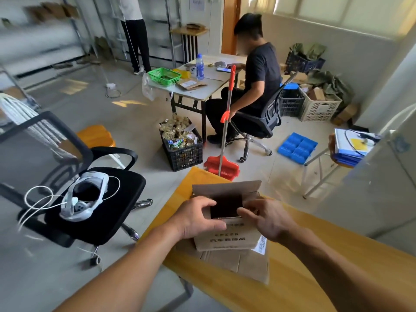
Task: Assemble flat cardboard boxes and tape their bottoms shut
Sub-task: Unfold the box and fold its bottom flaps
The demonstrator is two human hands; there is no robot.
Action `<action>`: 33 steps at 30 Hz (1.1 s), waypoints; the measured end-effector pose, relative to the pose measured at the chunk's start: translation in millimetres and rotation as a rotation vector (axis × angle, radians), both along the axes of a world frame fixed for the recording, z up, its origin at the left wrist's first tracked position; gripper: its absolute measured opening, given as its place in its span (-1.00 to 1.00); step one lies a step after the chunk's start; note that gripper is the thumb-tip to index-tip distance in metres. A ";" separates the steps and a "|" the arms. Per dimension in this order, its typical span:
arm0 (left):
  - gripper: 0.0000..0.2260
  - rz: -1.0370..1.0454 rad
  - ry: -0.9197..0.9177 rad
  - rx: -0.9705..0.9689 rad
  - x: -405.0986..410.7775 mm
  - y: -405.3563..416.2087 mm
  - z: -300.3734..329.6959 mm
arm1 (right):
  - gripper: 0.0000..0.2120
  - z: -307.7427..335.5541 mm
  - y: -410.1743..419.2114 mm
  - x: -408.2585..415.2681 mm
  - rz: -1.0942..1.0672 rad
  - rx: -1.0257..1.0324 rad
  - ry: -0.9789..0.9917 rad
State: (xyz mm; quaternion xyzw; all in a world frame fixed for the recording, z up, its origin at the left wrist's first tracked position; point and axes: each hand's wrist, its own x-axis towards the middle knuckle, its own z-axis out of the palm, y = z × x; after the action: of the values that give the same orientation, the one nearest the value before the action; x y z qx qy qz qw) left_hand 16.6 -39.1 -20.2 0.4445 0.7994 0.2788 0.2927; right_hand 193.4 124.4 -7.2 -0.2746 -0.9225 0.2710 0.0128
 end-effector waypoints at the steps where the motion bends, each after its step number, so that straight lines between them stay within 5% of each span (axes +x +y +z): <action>1: -0.32 -0.026 0.070 0.019 -0.8 -1.6 -3.8 | -0.56 -0.9 -1.4 0.5 0.040 -0.031 -0.018; 4: -0.38 0.142 0.185 0.196 -4.6 -1.4 -14.1 | -0.72 -6.0 0.2 1.7 0.021 -0.109 -0.011; 6: -0.18 0.313 0.259 0.231 -12.1 4.2 -22.7 | -0.85 -11.5 1.6 -0.1 -0.064 -0.084 0.069; 9: 0.13 0.322 0.242 0.146 -30.5 15.8 -36.5 | -0.60 -19.9 -9.1 -7.3 -0.275 -0.094 0.274; 13: -0.39 0.108 0.144 0.173 -51.2 22.5 -49.8 | -0.09 -37.7 -24.9 -21.5 -0.493 0.192 0.236; 15: -0.62 0.044 0.104 0.224 -58.4 17.4 -57.4 | 0.01 -42.9 -27.6 -28.9 -0.582 0.005 0.282; 19: -0.80 0.072 -0.133 0.326 -60.9 15.2 -60.1 | -0.45 -53.9 -33.5 -39.2 -0.682 -0.511 0.430; 22: -0.87 0.215 -0.258 0.382 -43.9 21.1 -57.0 | -0.63 -55.3 -34.5 -46.1 -0.770 -0.486 0.484; 26: -0.91 0.327 -0.162 0.450 -15.5 31.3 -44.7 | -0.67 -46.3 -34.0 -35.3 -0.930 -0.463 0.587; 33: -0.87 0.068 -0.169 0.584 90.5 96.1 2.3 | -0.67 -9.3 -29.2 94.7 -1.208 -0.279 0.809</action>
State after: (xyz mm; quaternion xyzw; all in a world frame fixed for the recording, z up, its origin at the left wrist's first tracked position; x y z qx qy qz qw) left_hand 107.1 57.0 -17.9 0.4579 0.6730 0.5423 0.2084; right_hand 288.1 95.2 -16.5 -0.6121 -0.4910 0.4115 0.4635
